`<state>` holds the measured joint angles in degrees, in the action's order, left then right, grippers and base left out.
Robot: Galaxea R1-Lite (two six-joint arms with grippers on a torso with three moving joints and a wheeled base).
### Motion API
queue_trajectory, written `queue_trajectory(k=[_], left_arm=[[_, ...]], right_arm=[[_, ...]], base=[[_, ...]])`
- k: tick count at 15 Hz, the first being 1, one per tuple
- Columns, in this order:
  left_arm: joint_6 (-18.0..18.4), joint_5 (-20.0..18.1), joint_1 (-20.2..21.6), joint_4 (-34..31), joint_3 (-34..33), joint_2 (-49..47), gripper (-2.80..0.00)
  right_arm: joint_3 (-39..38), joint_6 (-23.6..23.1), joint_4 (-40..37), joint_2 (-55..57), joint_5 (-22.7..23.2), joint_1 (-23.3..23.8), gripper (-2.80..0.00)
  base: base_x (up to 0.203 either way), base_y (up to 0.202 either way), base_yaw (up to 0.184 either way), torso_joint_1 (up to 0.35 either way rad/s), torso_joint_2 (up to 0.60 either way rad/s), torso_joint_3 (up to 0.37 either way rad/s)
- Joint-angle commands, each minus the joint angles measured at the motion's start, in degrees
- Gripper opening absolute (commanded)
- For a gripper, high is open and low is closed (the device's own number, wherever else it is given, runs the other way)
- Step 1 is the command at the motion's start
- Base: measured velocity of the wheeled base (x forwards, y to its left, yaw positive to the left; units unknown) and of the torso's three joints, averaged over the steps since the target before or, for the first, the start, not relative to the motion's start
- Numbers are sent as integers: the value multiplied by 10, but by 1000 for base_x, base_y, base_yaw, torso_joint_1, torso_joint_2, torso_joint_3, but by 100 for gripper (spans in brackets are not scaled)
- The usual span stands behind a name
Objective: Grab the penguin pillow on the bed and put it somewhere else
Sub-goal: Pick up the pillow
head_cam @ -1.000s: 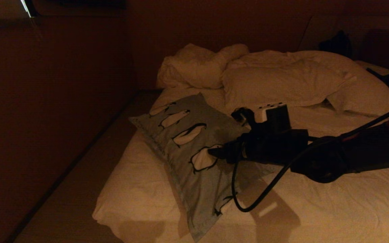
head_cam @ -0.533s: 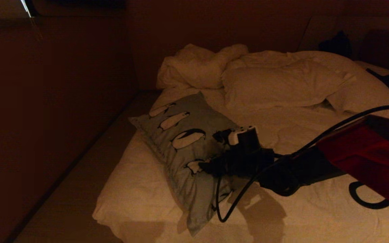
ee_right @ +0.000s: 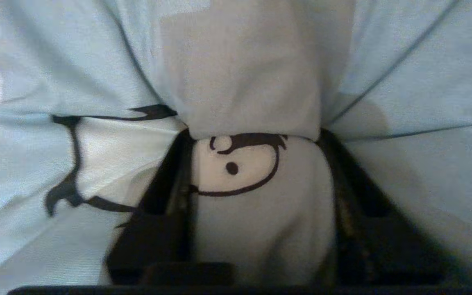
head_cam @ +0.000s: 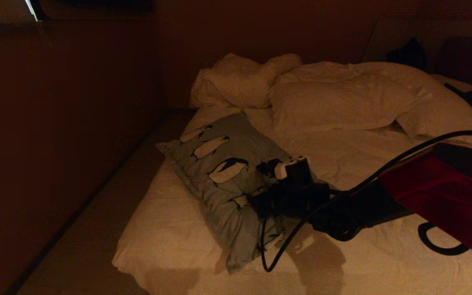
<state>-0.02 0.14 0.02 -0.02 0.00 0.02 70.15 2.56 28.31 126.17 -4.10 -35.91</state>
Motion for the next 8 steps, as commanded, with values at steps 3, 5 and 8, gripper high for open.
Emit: queue_trajectory(k=[3,5,8], left_arm=[[-1,0,0,0,0,0,-280],[0,0,0,0,0,0,-280],[0,0,1,0,0,0,-280]], right_arm=[[-3,12,2,-54,0,1,-280],[-6,23,2,-89,0,8,-280],[-10,34,1,-128,1,38,-280]], base=[[0,0,0,0,0,0],[0,0,0,0,0,0],[0,0,0,0,0,0]])
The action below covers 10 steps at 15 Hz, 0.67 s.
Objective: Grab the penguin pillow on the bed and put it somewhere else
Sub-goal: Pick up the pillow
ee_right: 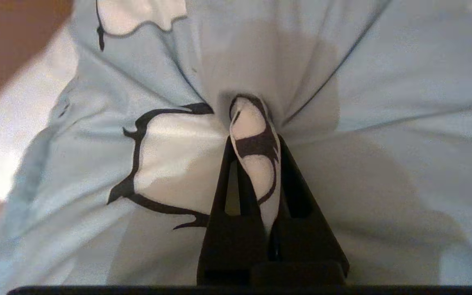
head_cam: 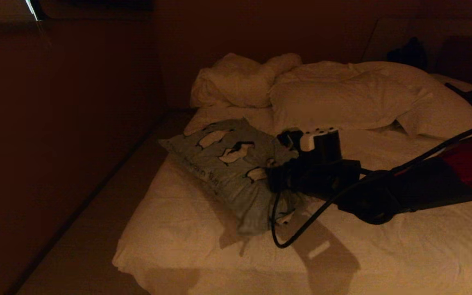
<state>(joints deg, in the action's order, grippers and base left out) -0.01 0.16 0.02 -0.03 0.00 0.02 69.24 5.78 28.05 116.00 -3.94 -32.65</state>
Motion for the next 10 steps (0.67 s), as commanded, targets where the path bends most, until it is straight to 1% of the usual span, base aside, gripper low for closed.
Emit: queue_trajectory(k=[1,4,7,10], left_arm=[[-1,0,0,0,0,0,-280],[0,0,0,-1,0,0,-280],[-1,0,0,0,0,1,-280],[-1,0,1,-1,0,0,-280]], right_arm=[[-1,2,4,-40,0,14,-280],[-12,12,4,-89,0,20,-280],[-26,13,4,-146,-1,31,-280],[-31,12,2,-205,0,61,-280]], base=[[0,0,0,0,0,0],[0,0,0,0,0,0],[0,0,0,0,0,0],[0,0,0,0,0,0]])
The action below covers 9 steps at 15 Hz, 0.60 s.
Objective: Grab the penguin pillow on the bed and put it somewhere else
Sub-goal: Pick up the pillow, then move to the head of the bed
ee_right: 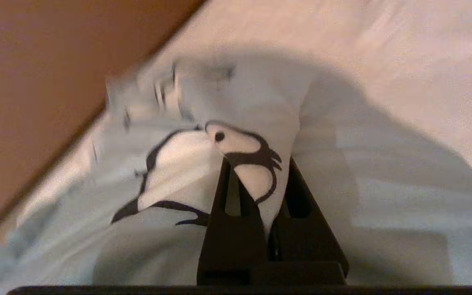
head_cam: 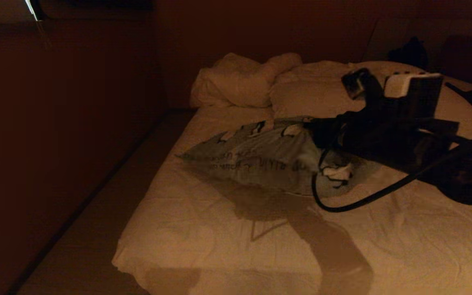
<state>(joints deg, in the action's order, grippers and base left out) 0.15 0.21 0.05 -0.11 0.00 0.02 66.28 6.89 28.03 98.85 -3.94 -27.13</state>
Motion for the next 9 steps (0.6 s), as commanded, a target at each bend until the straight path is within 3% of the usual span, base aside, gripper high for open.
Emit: queue_trajectory(k=[1,9], left_arm=[[2,1,0,-1,0,0,-280],[-1,1,0,0,0,0,-280]], right_arm=[[-5,-2,3,-54,0,20,-280],[-6,-8,4,-192,6,163,-280]], base=[[0,0,0,0,0,0],[0,0,0,0,0,0]])
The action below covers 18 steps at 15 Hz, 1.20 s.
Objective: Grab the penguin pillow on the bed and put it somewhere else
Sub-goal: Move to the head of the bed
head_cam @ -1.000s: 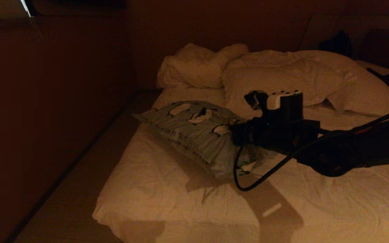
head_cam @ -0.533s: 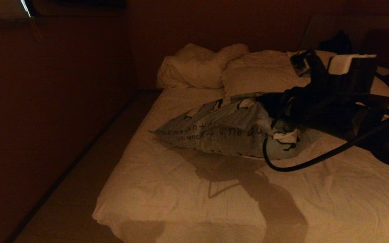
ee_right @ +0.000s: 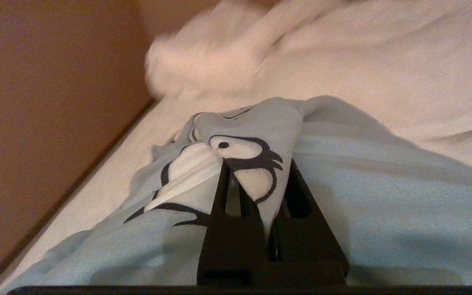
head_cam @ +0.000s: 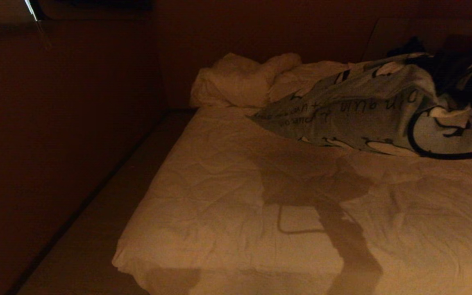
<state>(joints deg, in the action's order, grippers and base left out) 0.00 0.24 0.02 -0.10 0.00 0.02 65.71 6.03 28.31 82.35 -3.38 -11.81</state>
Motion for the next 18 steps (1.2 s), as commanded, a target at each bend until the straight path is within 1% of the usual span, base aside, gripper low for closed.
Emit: queue_trajectory(k=[1,8,11,13,18], left_arm=[[0,0,1,0,0,0,-280],[2,0,1,0,0,0,-280],[1,0,1,0,0,0,-280],[1,0,1,0,0,0,-280],[1,0,1,0,0,0,-280]], right_arm=[[-1,0,2,-36,0,20,-280],[11,0,3,-54,1,83,-280],[12,0,3,-54,1,90,-280],[13,0,3,-53,1,90,-280],[13,0,3,-52,1,95,-280]], base=[[0,0,0,0,0,0],[0,0,0,0,0,0],[0,0,0,0,0,0],[3,-130,9,4,2,-2],[0,-194,1,2,1,1]])
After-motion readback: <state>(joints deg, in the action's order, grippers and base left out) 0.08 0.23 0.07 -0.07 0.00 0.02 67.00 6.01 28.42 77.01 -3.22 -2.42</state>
